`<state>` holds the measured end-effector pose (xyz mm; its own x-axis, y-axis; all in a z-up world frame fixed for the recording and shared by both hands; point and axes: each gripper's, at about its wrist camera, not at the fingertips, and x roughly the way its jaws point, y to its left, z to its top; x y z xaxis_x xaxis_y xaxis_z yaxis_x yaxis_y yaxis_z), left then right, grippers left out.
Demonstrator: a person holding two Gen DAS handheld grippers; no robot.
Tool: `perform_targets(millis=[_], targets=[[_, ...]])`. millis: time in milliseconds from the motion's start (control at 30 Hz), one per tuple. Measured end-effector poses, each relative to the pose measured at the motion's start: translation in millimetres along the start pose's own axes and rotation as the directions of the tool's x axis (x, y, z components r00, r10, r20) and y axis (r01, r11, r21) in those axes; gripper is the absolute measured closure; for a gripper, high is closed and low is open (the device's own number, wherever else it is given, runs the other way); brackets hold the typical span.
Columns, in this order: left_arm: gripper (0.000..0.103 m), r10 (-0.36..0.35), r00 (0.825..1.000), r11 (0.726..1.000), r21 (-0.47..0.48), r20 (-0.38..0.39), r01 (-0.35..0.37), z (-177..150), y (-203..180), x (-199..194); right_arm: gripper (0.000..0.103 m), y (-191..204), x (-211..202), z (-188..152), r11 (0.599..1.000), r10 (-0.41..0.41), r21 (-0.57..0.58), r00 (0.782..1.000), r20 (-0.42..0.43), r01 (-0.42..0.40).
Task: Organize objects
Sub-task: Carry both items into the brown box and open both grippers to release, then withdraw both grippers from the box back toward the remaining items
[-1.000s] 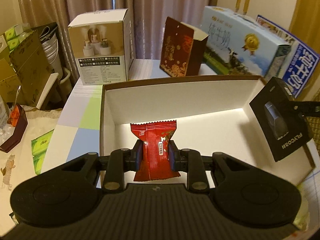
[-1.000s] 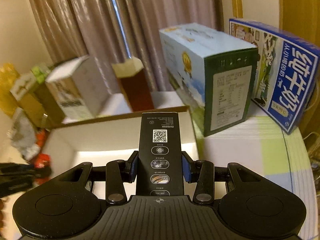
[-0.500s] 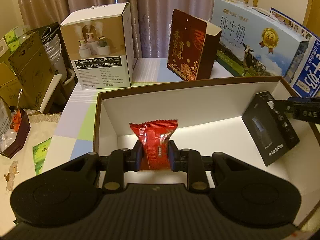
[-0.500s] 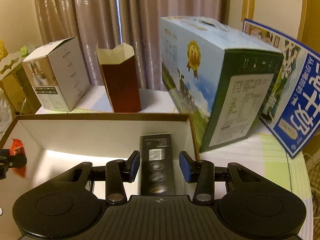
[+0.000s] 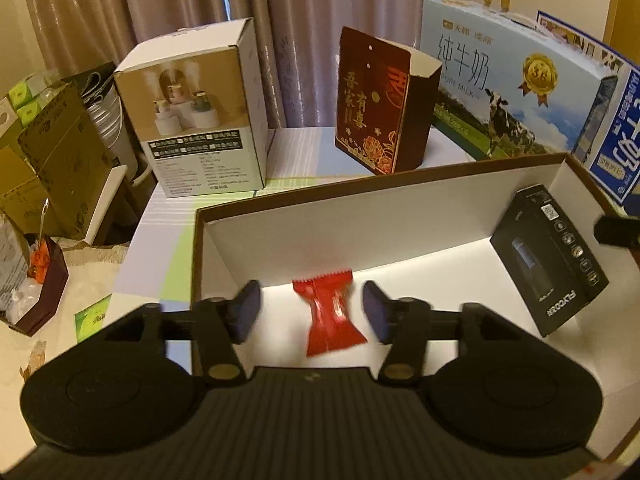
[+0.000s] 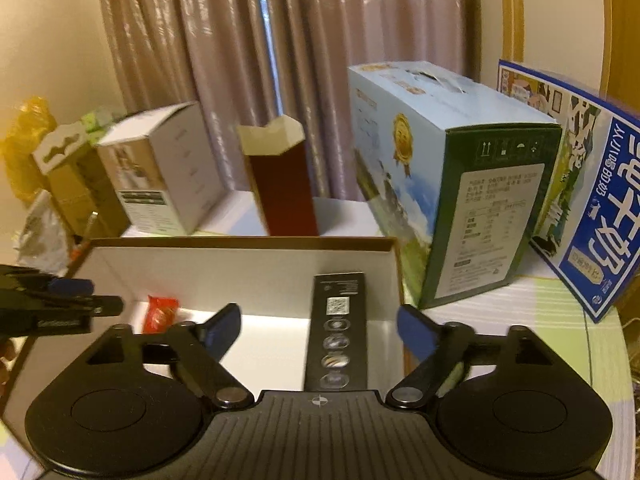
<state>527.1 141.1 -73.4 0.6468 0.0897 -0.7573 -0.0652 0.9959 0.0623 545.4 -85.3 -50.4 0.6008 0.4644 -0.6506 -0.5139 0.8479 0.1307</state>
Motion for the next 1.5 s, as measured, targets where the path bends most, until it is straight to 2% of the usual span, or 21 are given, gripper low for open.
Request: perform_targets(millis=[100,133,367,867,1500], targets=[[0.039,-0.017,1.0,1.0,-0.011,0.002,0.017,-3.0,2.2,-12.4,0.01,3.5,-13.3,-5.7,1.0,0.027,0.001,1.0,0.007,-0.027],[0.034,-0.023,1.0,1.0,-0.012,0.0,0.023,-4.6,2.7,-17.5,0.008,4.4,-17.8,-7.9,0.999,0.035,0.0,0.999,0.009,-0.035],[0.023,-0.042,0.999,0.998,-0.043,-0.001,0.042,-15.5,3.3,-54.6,0.006,9.8,-43.9,-21.2,0.998,0.057,-0.002,0.998,0.001,-0.057],[0.019,-0.112,0.994,0.99,-0.08,0.011,0.112,-50.6,-13.4,-136.8,0.006,15.1,-106.2,-44.0,0.998,0.049,0.048,0.999,0.015,-0.05],[0.014,-0.112,0.994,0.985,-0.129,0.003,0.112,-103.3,-24.1,-195.9,0.006,33.6,-167.7,-83.1,0.994,0.059,0.095,0.998,0.024,-0.061]])
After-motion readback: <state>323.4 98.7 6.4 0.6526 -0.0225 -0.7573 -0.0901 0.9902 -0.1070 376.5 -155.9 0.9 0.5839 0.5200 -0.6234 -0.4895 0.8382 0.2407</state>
